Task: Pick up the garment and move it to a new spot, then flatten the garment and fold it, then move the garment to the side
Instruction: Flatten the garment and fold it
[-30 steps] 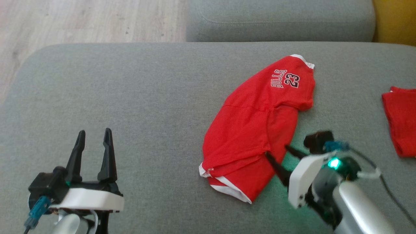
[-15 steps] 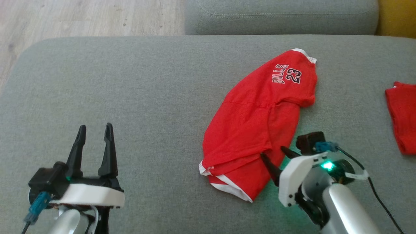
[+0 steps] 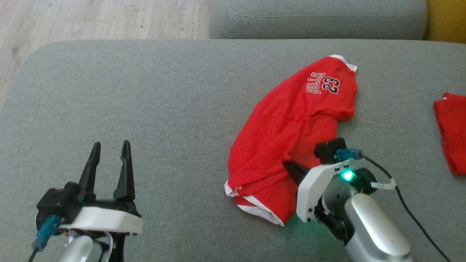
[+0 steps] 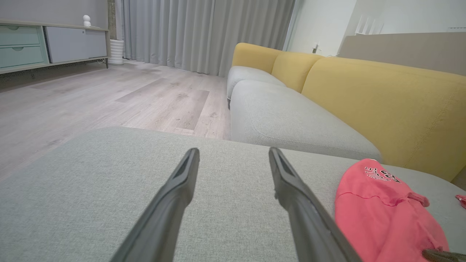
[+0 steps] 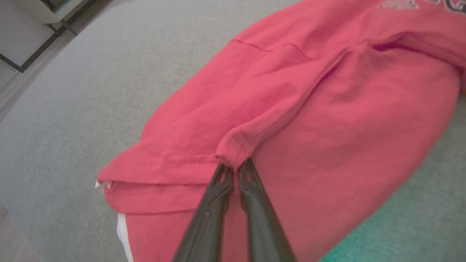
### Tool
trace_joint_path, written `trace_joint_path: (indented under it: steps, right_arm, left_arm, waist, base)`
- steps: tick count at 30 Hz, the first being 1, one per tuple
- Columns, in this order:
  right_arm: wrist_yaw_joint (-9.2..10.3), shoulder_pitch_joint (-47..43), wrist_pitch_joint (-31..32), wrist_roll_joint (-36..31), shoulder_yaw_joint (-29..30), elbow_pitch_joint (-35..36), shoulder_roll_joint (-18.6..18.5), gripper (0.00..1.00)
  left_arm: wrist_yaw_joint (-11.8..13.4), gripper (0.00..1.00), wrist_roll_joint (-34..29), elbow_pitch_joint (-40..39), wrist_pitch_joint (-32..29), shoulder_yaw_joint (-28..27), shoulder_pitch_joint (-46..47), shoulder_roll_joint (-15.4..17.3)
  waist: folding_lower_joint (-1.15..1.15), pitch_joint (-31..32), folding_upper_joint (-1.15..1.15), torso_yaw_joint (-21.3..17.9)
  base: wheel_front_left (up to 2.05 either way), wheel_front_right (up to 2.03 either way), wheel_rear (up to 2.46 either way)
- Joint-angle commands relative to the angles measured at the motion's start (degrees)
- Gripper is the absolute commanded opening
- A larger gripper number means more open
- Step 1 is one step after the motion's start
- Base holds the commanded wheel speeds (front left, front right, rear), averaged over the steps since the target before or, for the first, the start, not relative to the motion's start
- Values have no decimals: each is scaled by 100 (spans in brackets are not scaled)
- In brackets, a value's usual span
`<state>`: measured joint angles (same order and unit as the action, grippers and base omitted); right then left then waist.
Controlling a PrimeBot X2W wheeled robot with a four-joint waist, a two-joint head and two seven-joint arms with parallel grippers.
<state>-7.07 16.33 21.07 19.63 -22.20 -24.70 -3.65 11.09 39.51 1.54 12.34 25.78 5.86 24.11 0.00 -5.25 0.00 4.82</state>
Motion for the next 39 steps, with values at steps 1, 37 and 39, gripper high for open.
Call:
trace_joint_path:
  steps: [1, 37, 39]
  right_arm:
    - [-42, 277, -145, -34, -82, 236, 76, 0]
    - [-42, -1425, -1926, -1426, 1875, 2735, -423, 100]
    - [-42, -1495, -1912, -1399, 1865, 2779, -397, 100]
  left_arm:
    - [10, 100, 28, -137, 11, -226, 304, 137]
    - [-132, 100, -56, 105, 160, 2, 102, -37]
    - [-269, 100, -127, 83, 38, 281, 161, -133]
  waist:
    - [0, 3, 0, -12]
    - [0, 98, 0, -445]
    - [0, 98, 0, -450]
  base:
    - [0, 0, 0]
    - [0, 0, 0]
    - [0, 0, 0]
